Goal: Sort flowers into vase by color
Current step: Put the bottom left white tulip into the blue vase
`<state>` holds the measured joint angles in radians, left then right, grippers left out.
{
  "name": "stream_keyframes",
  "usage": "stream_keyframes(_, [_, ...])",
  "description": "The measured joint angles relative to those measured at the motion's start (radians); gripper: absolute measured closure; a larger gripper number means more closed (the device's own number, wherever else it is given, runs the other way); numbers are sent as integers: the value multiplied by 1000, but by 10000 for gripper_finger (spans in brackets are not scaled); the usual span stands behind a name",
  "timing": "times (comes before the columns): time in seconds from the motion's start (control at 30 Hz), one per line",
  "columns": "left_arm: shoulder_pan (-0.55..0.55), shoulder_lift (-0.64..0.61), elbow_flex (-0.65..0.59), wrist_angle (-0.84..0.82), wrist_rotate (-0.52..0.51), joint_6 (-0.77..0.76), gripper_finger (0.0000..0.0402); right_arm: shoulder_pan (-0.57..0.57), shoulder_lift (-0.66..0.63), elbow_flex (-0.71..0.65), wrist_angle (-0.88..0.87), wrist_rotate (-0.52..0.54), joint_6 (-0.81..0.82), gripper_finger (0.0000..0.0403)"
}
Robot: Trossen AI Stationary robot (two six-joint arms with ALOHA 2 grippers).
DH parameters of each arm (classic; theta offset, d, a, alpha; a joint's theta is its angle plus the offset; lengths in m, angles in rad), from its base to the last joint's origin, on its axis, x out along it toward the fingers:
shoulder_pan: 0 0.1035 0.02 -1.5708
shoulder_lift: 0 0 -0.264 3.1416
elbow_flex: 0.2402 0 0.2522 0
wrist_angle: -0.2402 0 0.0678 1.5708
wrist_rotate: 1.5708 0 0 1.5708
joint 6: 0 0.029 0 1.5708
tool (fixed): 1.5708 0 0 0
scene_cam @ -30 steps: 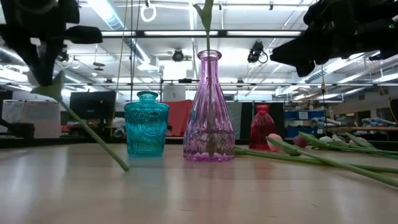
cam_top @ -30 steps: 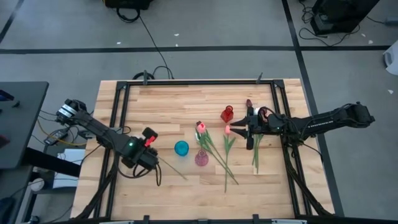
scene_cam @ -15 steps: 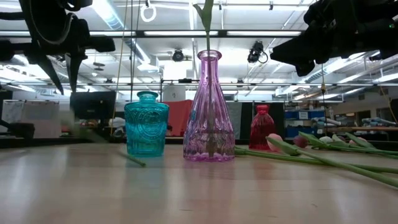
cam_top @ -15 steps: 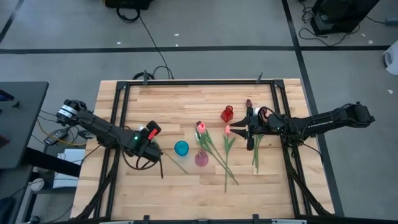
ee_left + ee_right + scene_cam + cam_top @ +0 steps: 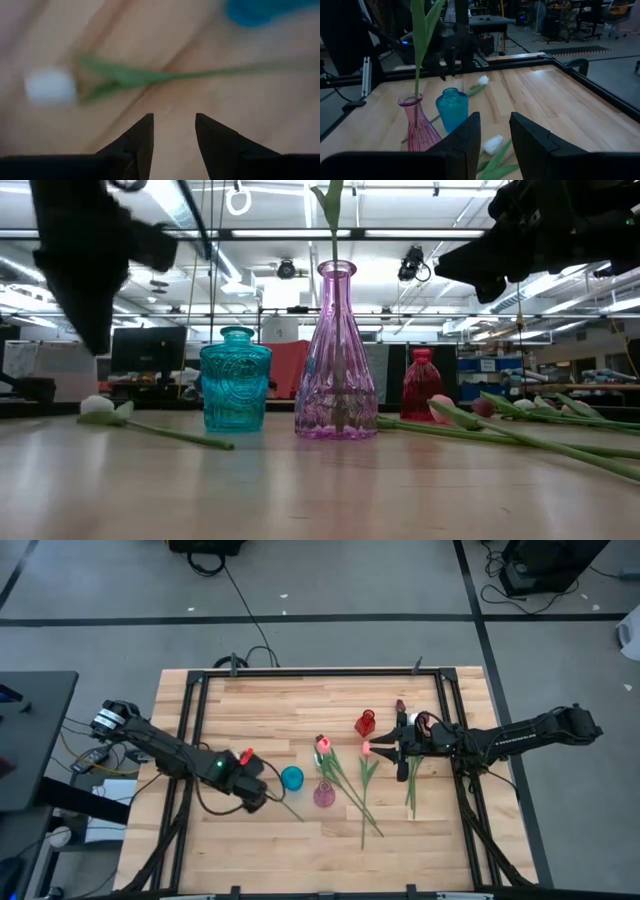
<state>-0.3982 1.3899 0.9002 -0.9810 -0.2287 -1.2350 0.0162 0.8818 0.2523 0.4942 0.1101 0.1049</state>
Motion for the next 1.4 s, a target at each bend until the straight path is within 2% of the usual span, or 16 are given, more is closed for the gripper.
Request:
stream_keyframes(0.1, [-33, -4, -69, 30, 2, -306, 251, 2, 0, 0, 1, -6, 5, 285])
stream_keyframes(0.17, [-51, -15, -125, 98, -8, -458, 257, 2, 0, 0, 1, -26, 4, 285])
stream_keyframes(0.3, [-66, -57, -222, 299, -84, -650, 275, 2, 0, 0, 4, -60, -13, 285])
stream_keyframes(0.4, [-67, -78, -251, 327, -143, -758, 285, 2, 0, 0, 5, -84, -20, 285])
stream_keyframes(0.6, [-56, -90, -250, 241, -166, -867, 290, 2, 0, 0, 6, -160, -21, 285])
stream_keyframes(0.73, [-32, -90, -250, 204, -166, -911, 289, 3, 0, 0, 6, -159, -17, 285])
stream_keyframes(1.27, [83, -91, -250, 176, -163, -929, 289, 57, 0, 0, -9, -157, -51, 285])
stream_keyframes(1.4, [107, -91, -262, 177, -130, -930, 289, 67, 0, 0, -8, -157, -56, 285])
